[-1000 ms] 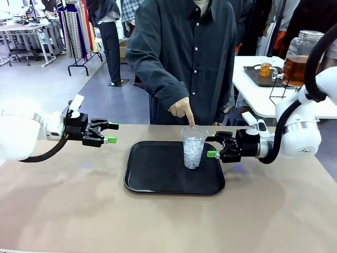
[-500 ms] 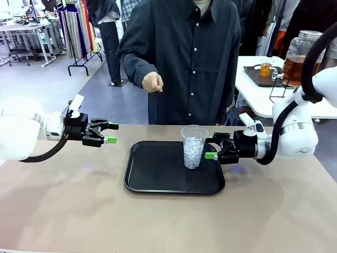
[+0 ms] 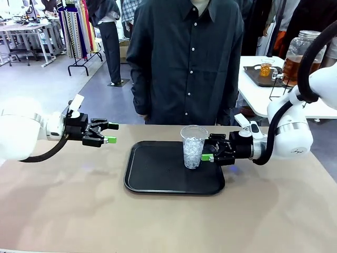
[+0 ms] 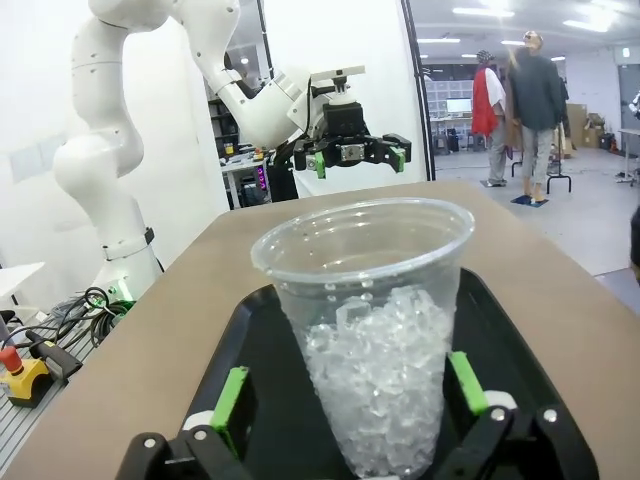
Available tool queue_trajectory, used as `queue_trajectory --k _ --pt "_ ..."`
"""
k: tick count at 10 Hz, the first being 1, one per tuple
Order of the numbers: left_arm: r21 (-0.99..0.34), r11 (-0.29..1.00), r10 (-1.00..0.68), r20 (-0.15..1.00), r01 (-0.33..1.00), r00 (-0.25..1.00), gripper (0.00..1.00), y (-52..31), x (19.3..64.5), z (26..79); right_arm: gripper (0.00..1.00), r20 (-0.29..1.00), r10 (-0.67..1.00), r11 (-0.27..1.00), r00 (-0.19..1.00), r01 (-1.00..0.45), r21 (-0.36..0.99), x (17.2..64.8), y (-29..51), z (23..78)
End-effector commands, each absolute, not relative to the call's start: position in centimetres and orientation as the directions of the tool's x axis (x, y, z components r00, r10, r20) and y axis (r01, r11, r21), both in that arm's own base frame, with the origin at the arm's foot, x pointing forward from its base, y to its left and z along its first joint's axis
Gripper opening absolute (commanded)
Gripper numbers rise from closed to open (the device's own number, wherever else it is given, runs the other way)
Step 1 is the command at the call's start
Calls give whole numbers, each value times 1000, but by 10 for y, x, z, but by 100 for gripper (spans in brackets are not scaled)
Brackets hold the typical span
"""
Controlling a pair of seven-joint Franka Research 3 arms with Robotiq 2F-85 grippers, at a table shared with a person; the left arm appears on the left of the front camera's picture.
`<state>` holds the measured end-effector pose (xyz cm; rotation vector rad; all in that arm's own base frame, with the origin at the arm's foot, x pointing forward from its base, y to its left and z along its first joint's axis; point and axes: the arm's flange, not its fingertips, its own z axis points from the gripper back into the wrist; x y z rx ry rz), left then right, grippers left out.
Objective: Pour the drink into the iced cup.
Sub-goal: Pick up the iced cup indicated by the human and present it to them.
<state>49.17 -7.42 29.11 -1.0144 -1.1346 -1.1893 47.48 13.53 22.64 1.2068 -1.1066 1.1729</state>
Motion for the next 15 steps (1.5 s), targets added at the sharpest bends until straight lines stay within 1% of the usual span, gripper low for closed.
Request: queue_trajectory --k 1,7,9,11,13,15 --pt "-11 118 -162 986 993 30 100 -75 493 293 100 997 52 24 51 -998 49 482 151 224" --pt "-11 118 -162 986 993 30 100 -75 493 293 100 996 49 7 71 -997 71 484 173 221" --pt "-11 118 -162 986 993 30 100 -75 493 293 100 996 47 30 78 -997 76 487 181 219" --pt "-11 118 -162 986 993 30 100 -75 493 293 100 997 9 49 81 -996 80 493 185 220" --pt "-11 118 -162 986 993 30 100 -75 493 293 100 996 -10 52 86 -995 86 497 189 221" --pt "-11 118 -162 986 993 30 100 -75 493 293 100 996 10 44 90 -995 90 499 193 221"
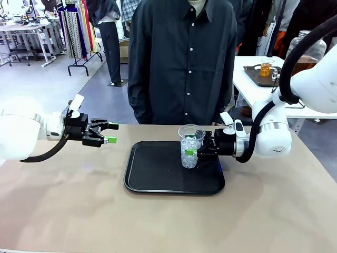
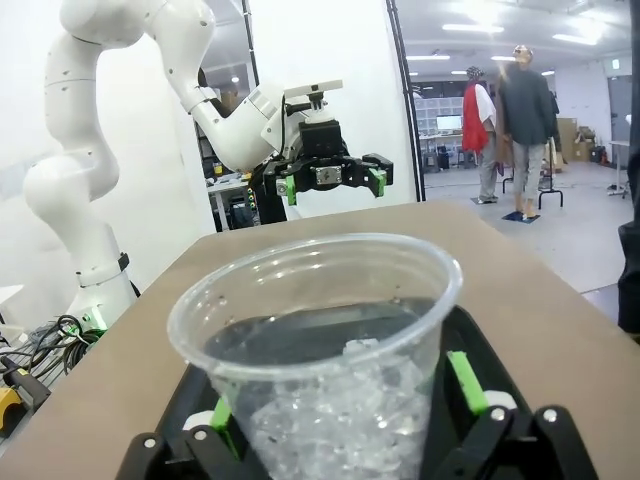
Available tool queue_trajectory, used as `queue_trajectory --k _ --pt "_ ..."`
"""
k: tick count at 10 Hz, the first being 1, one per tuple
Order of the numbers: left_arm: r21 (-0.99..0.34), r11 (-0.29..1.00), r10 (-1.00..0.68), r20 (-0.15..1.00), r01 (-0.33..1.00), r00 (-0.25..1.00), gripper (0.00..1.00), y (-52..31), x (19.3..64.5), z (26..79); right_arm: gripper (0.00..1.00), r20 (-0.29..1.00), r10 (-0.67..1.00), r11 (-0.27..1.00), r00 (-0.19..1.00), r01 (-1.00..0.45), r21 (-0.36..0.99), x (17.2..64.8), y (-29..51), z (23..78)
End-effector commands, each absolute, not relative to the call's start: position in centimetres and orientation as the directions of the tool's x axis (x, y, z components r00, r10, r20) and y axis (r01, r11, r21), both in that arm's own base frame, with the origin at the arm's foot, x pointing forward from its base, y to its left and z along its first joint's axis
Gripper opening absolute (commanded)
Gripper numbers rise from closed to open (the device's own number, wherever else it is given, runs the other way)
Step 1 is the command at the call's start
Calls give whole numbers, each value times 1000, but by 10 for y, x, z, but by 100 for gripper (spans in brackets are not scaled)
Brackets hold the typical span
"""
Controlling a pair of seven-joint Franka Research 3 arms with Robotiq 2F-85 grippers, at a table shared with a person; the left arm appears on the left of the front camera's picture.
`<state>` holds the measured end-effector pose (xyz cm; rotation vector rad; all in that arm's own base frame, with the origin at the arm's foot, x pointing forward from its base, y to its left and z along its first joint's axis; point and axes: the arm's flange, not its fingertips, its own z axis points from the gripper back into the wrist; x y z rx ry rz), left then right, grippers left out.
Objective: Pour the drink into the iced cup.
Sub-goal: Pick up the iced cup indicated by the human and present it to them.
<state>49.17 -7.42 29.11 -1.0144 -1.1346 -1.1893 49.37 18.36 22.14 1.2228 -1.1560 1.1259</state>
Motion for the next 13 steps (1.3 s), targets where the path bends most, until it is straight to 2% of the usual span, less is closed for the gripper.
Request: queue_trajectory --k 1,2,3,4,9,13 --pt "-11 118 -162 986 993 30 100 -75 493 293 100 996 9 41 93 -995 93 499 193 221" --pt "-11 118 -162 986 993 30 100 -75 493 293 100 994 12 34 105 -994 104 498 194 221" --pt "-11 118 -162 986 993 30 100 -75 493 293 81 990 13 26 138 -990 137 497 195 221" --pt "-11 118 -162 986 993 30 100 -75 493 293 61 996 10 18 94 -995 93 496 194 221" --pt "-11 118 -162 986 993 30 100 -75 493 293 61 994 -15 -30 110 -994 110 494 190 236" --pt "-11 118 -162 986 993 30 100 -75 493 293 61 994 -46 -63 101 -993 98 518 173 323"
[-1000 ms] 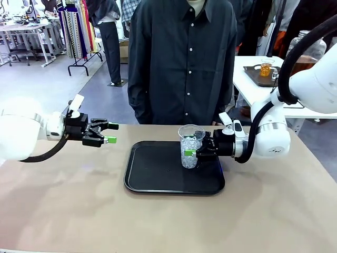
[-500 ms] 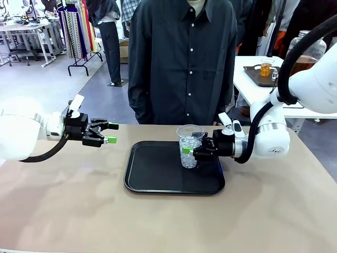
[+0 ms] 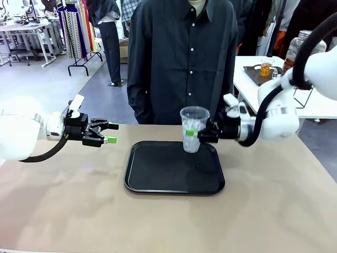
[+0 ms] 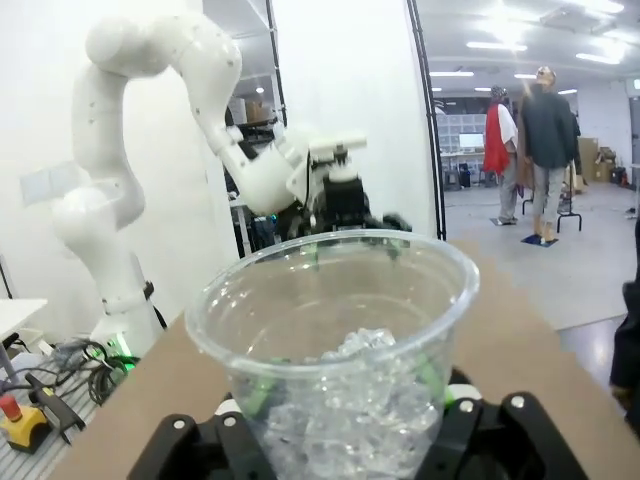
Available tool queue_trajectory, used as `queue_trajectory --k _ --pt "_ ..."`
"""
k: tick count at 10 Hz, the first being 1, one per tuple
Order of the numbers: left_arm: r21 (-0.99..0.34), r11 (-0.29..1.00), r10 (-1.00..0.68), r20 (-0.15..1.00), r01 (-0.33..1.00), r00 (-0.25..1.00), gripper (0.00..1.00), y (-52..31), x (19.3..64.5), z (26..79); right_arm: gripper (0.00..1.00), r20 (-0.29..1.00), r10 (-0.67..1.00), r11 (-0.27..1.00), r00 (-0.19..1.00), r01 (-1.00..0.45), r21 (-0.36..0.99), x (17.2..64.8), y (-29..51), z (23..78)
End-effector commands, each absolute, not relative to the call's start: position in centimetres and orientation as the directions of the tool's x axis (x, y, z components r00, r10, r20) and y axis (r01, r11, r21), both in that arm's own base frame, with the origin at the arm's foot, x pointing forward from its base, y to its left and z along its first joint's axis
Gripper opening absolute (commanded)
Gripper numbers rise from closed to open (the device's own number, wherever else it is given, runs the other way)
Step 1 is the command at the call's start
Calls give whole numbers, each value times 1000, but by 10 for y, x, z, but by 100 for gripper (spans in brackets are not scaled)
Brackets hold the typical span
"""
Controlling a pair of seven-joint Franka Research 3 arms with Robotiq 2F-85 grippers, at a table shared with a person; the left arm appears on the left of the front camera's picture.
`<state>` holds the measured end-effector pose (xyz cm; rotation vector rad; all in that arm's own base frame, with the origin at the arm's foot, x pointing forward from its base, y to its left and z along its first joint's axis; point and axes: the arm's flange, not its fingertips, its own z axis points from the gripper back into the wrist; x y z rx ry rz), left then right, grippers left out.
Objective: Pour the drink into the iced cup.
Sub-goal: Pick up the iced cup indicated by the human and present it to them, then open the gripper to release the iced cup you were holding.
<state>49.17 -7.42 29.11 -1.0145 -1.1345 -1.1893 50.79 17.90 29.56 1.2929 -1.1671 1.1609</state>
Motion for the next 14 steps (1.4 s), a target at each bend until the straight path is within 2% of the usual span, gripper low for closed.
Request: queue_trajectory --k 1,4,5,14 --pt "-11 118 -162 986 993 30 100 -75 493 293 61 994 -41 -62 100 -993 98 528 173 343" --pt "-11 118 -162 986 993 30 100 -75 493 293 61 992 -57 -73 114 -991 110 553 172 383" --pt "-11 118 -162 986 993 30 100 -75 493 293 61 996 -44 -39 75 -997 73 536 171 368" --pt "-11 118 -162 986 993 30 100 -75 493 293 61 996 -44 -39 75 -997 73 536 171 368"
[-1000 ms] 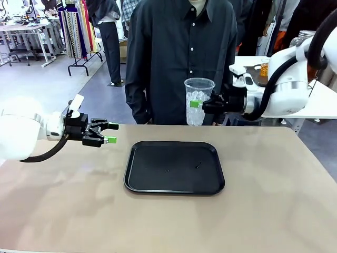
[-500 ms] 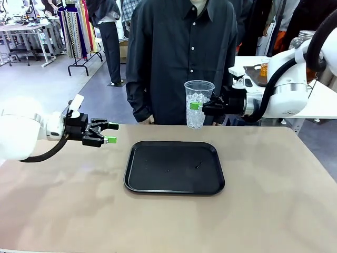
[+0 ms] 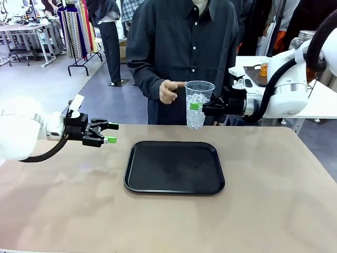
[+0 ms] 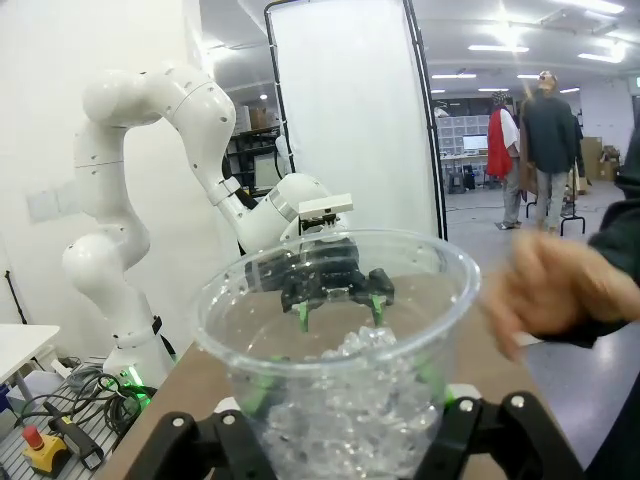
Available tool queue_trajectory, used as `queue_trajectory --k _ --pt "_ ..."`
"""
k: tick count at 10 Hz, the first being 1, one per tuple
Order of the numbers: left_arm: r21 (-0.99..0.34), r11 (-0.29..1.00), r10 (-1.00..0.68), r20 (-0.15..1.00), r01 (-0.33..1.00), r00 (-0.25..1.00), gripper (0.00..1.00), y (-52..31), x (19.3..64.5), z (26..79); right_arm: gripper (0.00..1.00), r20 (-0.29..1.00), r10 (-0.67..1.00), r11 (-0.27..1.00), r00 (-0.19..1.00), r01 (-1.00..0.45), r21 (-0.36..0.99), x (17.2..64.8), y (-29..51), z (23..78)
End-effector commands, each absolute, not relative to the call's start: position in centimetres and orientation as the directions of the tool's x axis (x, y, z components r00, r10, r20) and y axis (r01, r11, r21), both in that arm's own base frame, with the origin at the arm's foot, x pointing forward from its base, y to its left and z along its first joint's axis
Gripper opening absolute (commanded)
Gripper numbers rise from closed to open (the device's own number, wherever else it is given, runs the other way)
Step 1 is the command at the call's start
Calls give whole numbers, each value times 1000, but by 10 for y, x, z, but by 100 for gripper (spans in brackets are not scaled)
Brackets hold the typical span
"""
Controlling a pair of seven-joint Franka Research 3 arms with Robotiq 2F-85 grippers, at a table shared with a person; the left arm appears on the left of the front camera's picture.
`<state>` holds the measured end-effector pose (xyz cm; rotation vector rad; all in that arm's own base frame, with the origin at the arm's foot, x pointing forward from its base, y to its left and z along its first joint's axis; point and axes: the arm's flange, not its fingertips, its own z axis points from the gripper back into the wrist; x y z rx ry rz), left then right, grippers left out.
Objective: Pour the drink into the iced cup.
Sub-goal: Open the gripper to release the iced cup you were holding.
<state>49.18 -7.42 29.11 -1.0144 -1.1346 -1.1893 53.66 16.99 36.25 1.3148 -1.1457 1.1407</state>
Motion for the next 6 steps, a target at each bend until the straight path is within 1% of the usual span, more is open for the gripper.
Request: queue_trajectory --k 1,6 --pt "-11 118 -162 986 993 30 100 -75 493 293 61 996 -44 -39 75 -997 73 536 171 368" --pt "-11 118 -162 986 993 30 100 -75 493 293 61 996 -44 -39 75 -997 73 536 171 368"
